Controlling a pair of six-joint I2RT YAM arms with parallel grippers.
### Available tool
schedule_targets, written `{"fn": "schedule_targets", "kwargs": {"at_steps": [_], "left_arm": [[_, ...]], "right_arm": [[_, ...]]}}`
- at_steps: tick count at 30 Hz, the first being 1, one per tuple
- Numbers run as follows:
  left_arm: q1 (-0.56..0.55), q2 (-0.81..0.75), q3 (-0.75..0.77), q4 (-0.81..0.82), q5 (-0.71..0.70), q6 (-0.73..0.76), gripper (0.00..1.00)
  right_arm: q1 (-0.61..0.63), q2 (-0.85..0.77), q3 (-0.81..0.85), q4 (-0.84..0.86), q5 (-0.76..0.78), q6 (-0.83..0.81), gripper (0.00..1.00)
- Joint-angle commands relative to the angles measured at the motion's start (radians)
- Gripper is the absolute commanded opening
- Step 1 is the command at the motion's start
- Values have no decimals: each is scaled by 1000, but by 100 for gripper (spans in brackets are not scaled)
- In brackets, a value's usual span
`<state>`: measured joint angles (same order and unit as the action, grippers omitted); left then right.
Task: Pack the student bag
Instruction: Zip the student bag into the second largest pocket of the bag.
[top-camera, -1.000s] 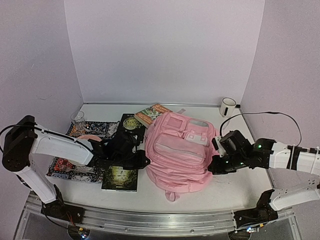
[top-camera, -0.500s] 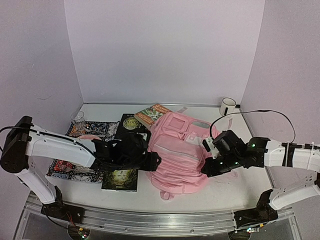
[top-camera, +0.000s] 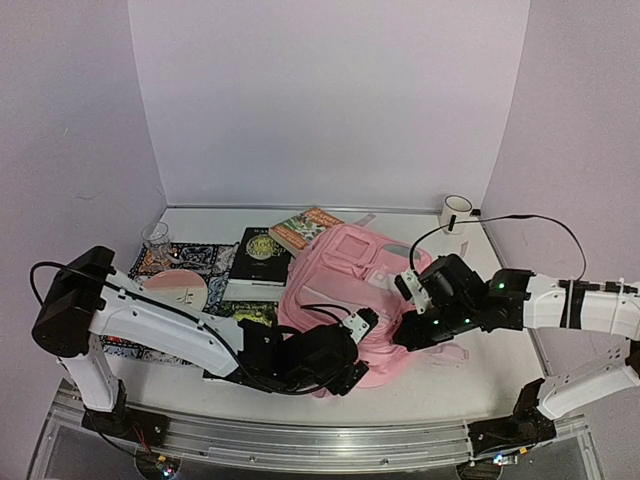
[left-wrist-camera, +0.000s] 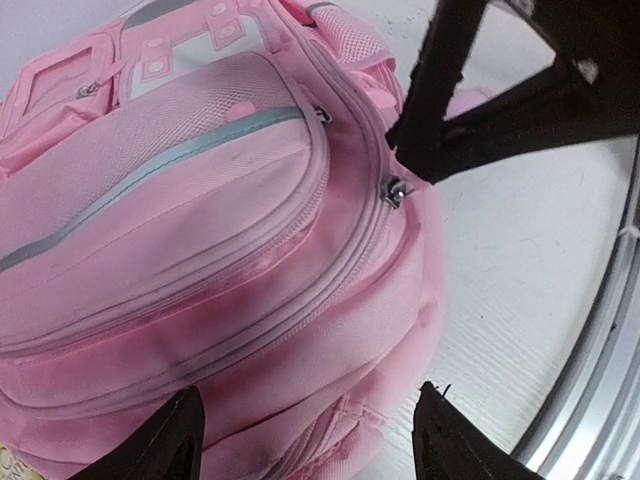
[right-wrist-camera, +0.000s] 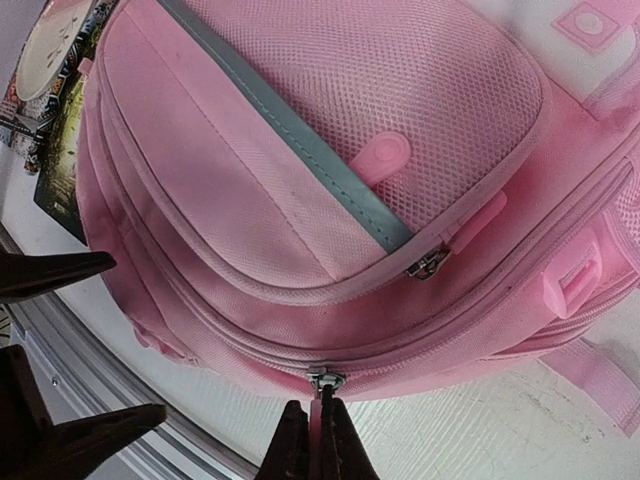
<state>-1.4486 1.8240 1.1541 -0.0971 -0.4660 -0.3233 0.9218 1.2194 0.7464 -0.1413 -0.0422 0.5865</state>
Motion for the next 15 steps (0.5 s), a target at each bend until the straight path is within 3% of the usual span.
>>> {"fn": "schedule_targets", "kwargs": {"at_steps": [1, 9, 12, 15], "left_arm": [[-34, 83, 82, -3, -134, 199, 73], [-43, 193, 164, -3, -283, 258, 72], [-42, 220, 172, -2, -321, 263, 59], [-43, 219, 163, 1, -351, 251, 36]], "right_arm": [[9, 2, 59, 48, -15, -10, 0], [15, 17, 70, 49, -17, -11, 0], [15, 16, 74, 49, -10, -10, 0], [15, 10, 74, 43, 20, -12, 0]]}}
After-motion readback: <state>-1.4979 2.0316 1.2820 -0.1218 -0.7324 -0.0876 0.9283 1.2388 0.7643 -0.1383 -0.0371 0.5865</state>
